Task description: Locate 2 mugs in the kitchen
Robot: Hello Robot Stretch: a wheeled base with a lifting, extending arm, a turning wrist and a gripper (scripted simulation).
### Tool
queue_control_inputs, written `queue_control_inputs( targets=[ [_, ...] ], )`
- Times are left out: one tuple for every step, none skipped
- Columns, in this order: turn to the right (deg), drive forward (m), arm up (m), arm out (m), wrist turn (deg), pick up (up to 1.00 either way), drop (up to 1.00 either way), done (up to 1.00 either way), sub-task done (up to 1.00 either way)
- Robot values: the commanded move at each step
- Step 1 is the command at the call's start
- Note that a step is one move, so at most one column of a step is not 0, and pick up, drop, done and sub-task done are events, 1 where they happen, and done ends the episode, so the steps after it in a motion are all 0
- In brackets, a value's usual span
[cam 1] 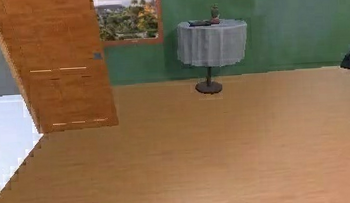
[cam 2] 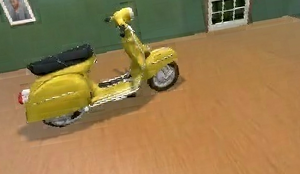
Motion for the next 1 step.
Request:
queue_control_inputs(
  targets=[
    [0.0, 0.9, 0.0, 0.0, 0.0, 0.0, 0.0, 0.0, 0.0]
  ],
)
